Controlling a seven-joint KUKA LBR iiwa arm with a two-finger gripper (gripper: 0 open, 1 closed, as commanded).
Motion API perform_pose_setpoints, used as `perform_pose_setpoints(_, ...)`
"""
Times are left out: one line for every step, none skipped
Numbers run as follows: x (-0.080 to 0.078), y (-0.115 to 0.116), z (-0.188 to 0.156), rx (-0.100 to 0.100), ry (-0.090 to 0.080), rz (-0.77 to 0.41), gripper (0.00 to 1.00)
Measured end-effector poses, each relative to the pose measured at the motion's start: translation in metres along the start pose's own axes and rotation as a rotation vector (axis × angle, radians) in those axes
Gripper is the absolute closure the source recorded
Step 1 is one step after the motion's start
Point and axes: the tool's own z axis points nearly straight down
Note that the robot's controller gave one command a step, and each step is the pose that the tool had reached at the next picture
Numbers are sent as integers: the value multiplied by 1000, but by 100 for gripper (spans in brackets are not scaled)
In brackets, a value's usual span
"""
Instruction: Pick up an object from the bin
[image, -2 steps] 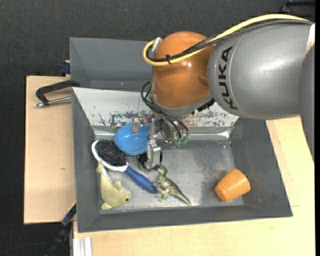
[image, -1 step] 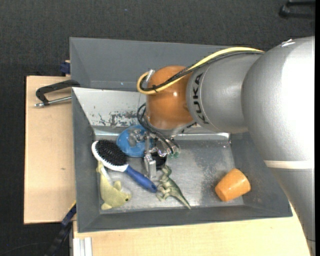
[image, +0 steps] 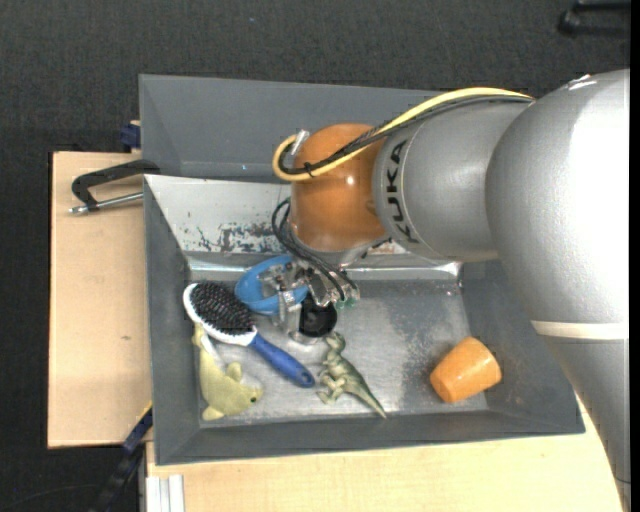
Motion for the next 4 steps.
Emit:
perform_pose_setpoints(13,-75,0,1,-17,-444,100)
perform_pose_setpoints(16,-52,3,4,3,-961,100)
perform_pose_setpoints(3,13,3,4,4,-1368,100)
perform_pose_setpoints(3,13,3,2,3,-1366,100)
